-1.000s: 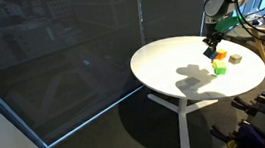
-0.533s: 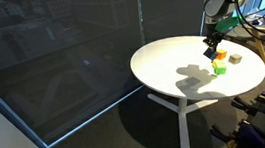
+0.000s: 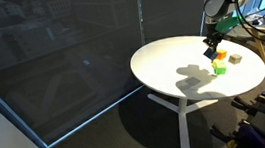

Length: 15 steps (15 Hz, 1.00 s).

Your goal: Pick up the blue block and put it on the table

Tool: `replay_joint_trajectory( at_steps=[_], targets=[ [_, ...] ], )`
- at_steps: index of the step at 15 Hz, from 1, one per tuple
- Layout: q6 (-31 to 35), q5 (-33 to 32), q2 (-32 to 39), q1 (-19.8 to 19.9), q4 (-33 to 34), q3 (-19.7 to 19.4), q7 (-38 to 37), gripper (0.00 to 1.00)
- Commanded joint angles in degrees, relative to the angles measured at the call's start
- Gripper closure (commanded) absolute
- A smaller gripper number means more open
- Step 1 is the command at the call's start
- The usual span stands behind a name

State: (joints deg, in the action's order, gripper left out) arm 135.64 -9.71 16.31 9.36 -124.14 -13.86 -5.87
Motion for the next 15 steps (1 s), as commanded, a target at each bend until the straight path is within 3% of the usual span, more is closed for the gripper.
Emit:
replay_joint_trajectory(
  at_steps=[1, 15],
  targets=[
    [0.16, 0.14, -0.27, 0.44, -0.15, 0.38, 0.34, 0.97],
    [1.14, -1.75, 1.38, -1.67, -0.02, 1.99, -0.62, 0.98]
  ],
)
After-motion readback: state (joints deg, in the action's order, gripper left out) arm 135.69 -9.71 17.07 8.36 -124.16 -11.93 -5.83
